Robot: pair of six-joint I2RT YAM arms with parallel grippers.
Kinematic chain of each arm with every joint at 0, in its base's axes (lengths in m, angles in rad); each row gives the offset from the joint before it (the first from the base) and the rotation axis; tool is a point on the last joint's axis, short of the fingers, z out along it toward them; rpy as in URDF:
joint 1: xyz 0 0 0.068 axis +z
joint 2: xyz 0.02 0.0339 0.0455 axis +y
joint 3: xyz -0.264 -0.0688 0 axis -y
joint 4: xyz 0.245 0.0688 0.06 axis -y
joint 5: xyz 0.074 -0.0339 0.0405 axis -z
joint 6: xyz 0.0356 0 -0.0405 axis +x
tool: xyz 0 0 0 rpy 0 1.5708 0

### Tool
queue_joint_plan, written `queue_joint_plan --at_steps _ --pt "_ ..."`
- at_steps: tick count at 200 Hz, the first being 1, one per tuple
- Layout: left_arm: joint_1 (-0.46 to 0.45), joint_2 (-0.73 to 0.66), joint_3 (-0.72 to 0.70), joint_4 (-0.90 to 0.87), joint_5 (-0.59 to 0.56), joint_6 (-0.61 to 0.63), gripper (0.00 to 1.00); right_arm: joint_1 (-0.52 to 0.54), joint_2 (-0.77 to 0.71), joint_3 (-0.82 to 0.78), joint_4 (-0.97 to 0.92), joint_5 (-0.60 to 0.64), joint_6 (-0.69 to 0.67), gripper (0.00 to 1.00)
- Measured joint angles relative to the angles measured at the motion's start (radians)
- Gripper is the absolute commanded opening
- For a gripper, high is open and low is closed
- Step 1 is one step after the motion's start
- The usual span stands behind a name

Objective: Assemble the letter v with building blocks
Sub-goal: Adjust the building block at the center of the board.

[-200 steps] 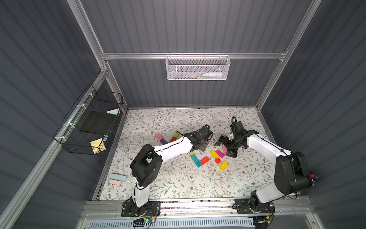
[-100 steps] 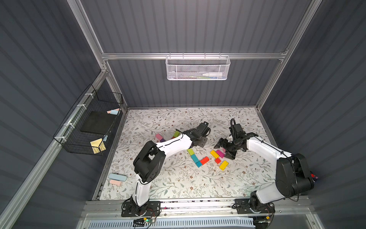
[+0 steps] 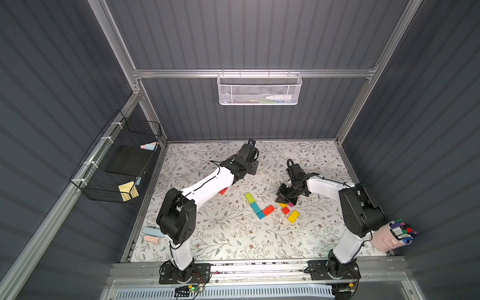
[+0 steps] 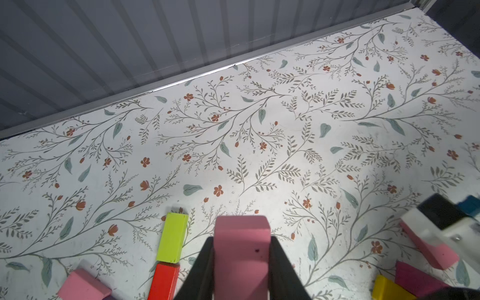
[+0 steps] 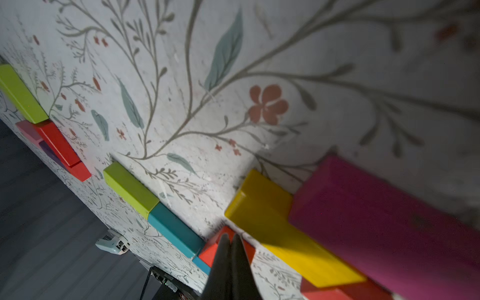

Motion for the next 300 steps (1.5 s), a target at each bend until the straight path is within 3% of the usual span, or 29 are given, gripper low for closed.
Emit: queue_joint_plan --at_steps 81,167,246,300 --pt "0.0 0.0 -0.018 0.01 0.02 0.001 0.0 -0.001 0.066 0.03 -0.02 0.013 -0.013 0.0" --pt "-0.011 0.023 -0.017 0.038 0.06 0.031 0.0 -0.088 -0.121 -0.203 -0.004 0.009 -0.013 0.0" --pt "-0.195 0.144 -0.005 0.061 0.126 0.034 0.0 -0.275 -0.213 -0.257 -0.108 0.059 -0.049 0.0" --pt "-0.243 0.192 0.022 0.095 0.169 0.023 0.0 -0.288 -0.25 -0.166 -0.178 0.079 -0.081 0.0"
